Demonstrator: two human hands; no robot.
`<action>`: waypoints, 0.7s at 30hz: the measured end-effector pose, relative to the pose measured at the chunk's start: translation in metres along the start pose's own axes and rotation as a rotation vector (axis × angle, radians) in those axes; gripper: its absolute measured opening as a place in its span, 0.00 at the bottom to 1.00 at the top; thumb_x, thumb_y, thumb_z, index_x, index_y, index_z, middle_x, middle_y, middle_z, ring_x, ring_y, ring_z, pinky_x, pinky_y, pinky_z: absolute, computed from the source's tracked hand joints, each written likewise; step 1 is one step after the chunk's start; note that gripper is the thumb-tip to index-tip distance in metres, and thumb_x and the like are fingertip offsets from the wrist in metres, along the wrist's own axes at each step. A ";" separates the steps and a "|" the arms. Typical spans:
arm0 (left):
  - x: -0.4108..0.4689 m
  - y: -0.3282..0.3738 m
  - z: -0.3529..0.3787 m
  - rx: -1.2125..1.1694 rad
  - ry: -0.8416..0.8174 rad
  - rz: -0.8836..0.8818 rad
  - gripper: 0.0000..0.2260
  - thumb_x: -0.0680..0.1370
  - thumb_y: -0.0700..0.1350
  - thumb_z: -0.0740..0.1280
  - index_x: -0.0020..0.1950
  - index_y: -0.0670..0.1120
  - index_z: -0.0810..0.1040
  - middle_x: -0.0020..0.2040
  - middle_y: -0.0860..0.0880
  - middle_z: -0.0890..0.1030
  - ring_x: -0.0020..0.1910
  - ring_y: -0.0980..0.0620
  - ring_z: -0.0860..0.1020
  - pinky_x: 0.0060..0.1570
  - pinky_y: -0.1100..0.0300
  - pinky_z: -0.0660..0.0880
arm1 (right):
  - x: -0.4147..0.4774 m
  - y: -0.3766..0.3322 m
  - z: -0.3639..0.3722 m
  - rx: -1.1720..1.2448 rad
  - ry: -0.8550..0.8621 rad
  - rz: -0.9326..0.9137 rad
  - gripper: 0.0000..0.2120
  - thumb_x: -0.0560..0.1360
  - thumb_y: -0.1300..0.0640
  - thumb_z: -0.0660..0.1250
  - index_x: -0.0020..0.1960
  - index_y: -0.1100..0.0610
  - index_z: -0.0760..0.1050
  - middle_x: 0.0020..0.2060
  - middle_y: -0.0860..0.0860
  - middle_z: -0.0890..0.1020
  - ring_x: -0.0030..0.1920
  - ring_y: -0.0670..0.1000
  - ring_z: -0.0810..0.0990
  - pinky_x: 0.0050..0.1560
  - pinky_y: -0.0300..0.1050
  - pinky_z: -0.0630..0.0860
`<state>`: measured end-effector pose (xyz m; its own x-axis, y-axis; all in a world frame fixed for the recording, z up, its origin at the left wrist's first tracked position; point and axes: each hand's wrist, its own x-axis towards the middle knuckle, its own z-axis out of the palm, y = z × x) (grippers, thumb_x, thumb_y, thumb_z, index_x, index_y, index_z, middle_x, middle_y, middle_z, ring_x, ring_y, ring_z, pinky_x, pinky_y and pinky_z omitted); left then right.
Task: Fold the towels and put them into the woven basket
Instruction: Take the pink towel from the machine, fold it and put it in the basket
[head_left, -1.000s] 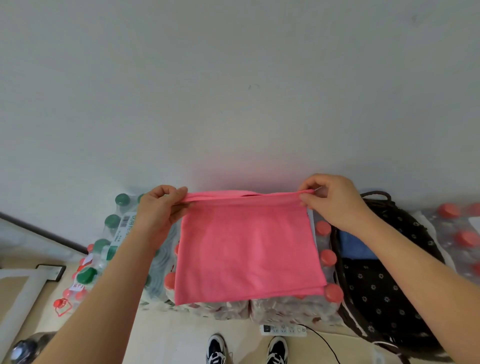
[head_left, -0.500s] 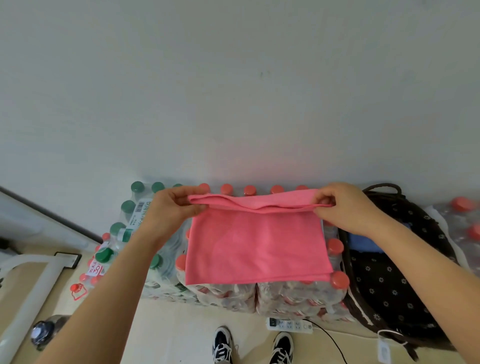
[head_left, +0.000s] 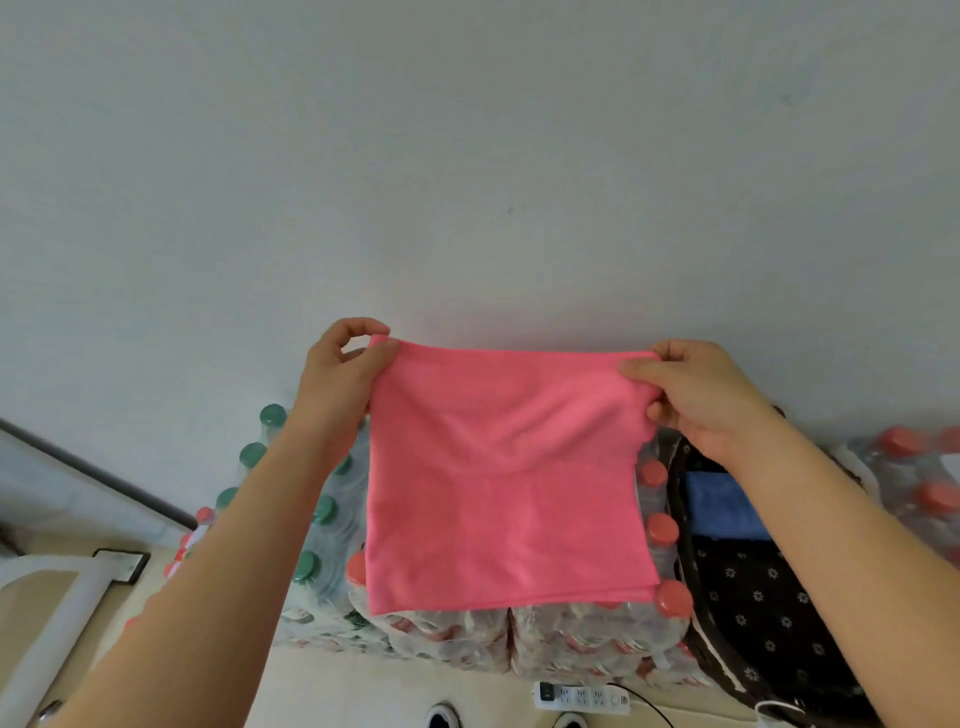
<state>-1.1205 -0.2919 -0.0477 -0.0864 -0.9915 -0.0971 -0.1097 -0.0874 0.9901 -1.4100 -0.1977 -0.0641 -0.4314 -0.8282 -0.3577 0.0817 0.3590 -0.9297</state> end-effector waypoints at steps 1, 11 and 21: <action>-0.004 0.004 0.005 -0.023 -0.035 -0.007 0.08 0.77 0.39 0.66 0.52 0.50 0.79 0.25 0.53 0.67 0.22 0.56 0.61 0.23 0.64 0.59 | -0.005 -0.002 0.007 0.039 0.019 -0.002 0.07 0.73 0.63 0.71 0.39 0.56 0.75 0.30 0.52 0.73 0.26 0.47 0.68 0.21 0.35 0.69; -0.048 0.044 0.047 0.151 -0.638 0.195 0.11 0.75 0.29 0.66 0.52 0.43 0.80 0.42 0.44 0.85 0.42 0.49 0.83 0.45 0.57 0.79 | -0.061 -0.025 0.057 0.368 -0.294 -0.064 0.06 0.73 0.70 0.67 0.50 0.67 0.79 0.40 0.59 0.84 0.39 0.53 0.85 0.41 0.42 0.82; -0.046 0.053 0.049 0.687 -0.379 0.747 0.08 0.75 0.43 0.69 0.52 0.50 0.84 0.46 0.56 0.81 0.47 0.59 0.79 0.51 0.62 0.75 | -0.074 -0.031 0.058 0.390 -0.229 -0.189 0.07 0.70 0.69 0.70 0.48 0.64 0.81 0.42 0.60 0.85 0.43 0.53 0.85 0.46 0.41 0.82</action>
<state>-1.1708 -0.2462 0.0041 -0.6493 -0.6672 0.3650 -0.4236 0.7158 0.5551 -1.3286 -0.1725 -0.0141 -0.2665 -0.9523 -0.1486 0.3701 0.0412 -0.9281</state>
